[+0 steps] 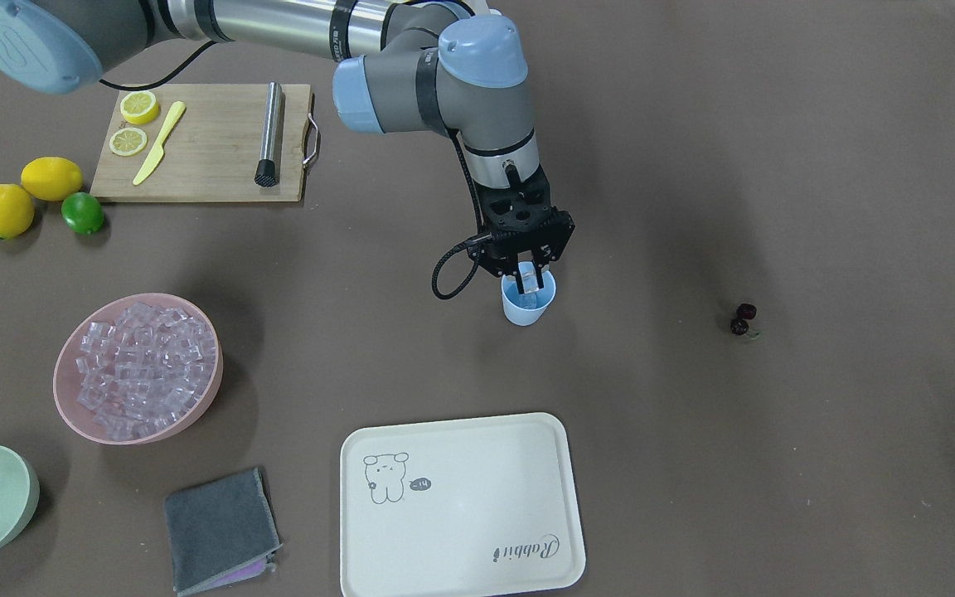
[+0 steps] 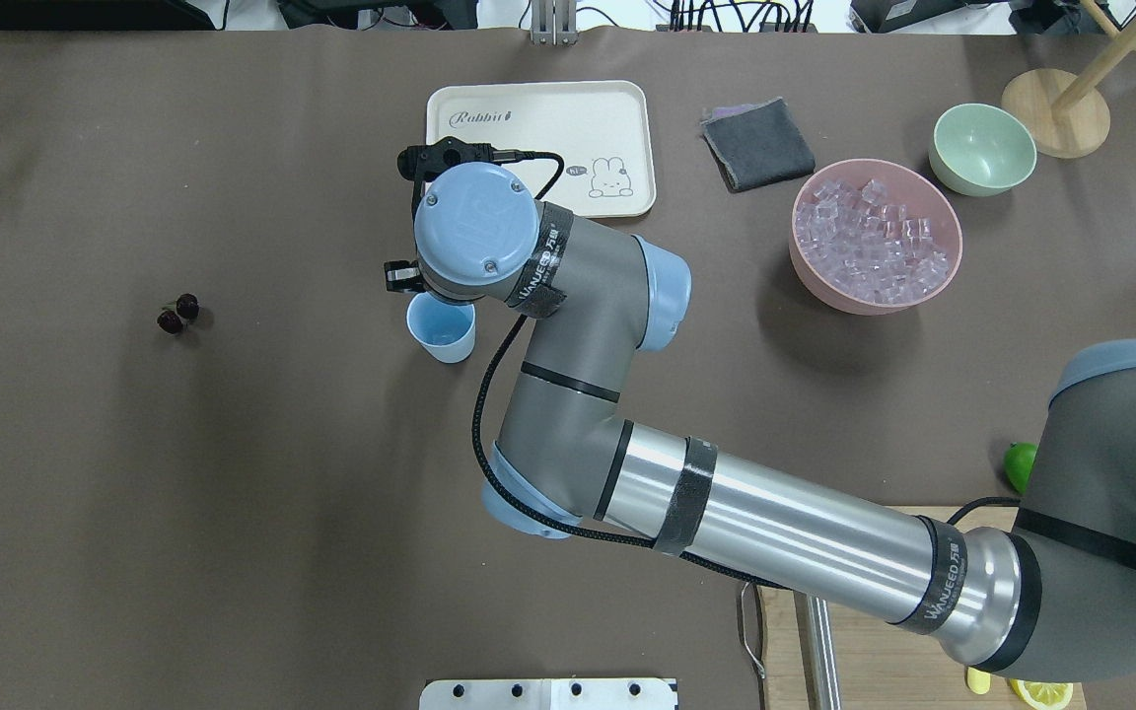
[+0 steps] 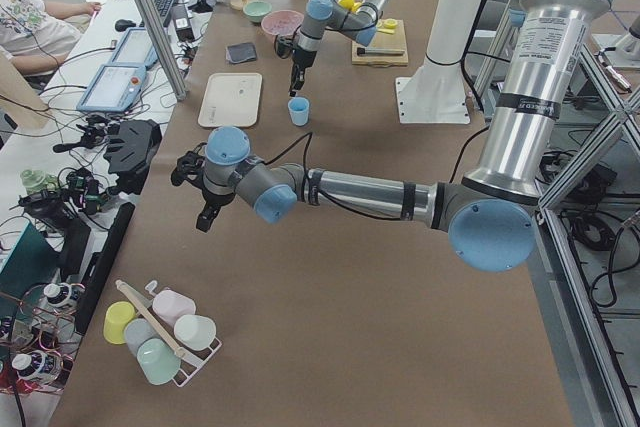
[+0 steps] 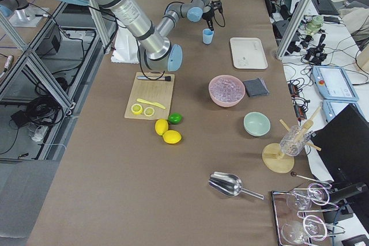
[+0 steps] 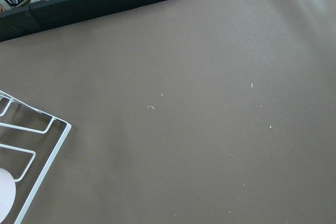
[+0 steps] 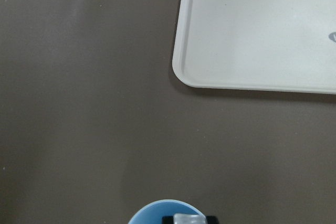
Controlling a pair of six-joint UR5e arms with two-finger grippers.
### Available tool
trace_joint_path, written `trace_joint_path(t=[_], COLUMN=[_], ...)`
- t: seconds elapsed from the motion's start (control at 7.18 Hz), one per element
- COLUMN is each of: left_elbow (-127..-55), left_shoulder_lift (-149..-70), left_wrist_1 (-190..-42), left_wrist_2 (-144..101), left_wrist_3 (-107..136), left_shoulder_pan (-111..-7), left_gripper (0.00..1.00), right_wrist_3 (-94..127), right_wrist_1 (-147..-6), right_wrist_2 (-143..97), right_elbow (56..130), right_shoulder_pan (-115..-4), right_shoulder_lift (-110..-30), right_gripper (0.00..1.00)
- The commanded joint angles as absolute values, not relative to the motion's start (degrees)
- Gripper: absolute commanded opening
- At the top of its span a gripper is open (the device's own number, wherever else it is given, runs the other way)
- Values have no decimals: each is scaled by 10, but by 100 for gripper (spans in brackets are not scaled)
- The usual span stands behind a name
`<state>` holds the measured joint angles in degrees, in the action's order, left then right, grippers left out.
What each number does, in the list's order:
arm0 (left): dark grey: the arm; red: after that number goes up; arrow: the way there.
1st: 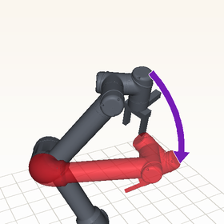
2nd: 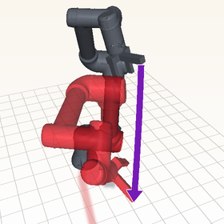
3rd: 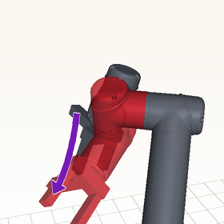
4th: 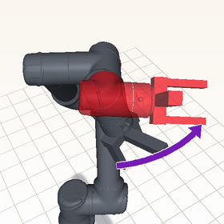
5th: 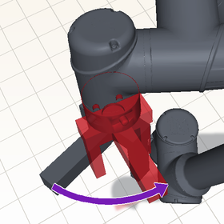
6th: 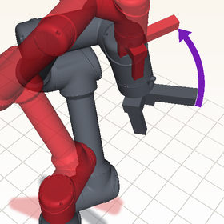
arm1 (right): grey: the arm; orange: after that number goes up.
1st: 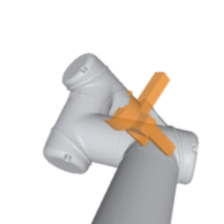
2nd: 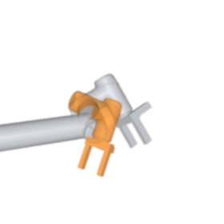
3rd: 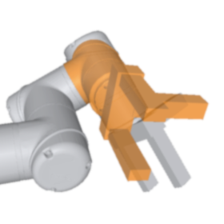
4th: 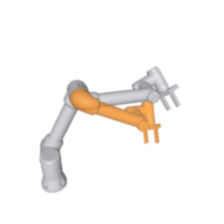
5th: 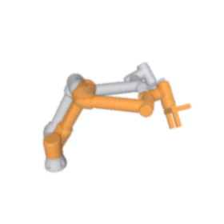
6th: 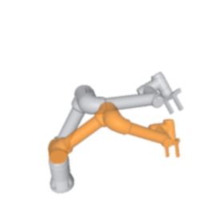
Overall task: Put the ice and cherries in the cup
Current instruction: 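Carry the ice cube with the right gripper to the blue cup and release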
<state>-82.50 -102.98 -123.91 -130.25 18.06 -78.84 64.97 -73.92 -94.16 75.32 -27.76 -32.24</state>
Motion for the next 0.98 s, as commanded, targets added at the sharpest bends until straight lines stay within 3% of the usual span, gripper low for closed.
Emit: trace_joint_path(t=[0.0,0.56,0.84], left_elbow=[-824,-823,-821], left_shoulder_lift=[-1032,-1029,-1027], left_wrist_1=[-1239,-1240,-1240], left_wrist_2=[-1303,-1303,-1303], left_wrist_3=[181,179,179], left_shoulder_pan=[-788,-788,-788], left_gripper=[98,98,98], right_wrist_3=[654,649,545], right_wrist_1=[-738,-788,-815], right_wrist_2=[-913,-979,-1082], right_elbow=[751,809,923], right_shoulder_pan=[-263,-305,-386], right_shoulder_lift=[-323,-346,-490], right_gripper=[97,99,99])
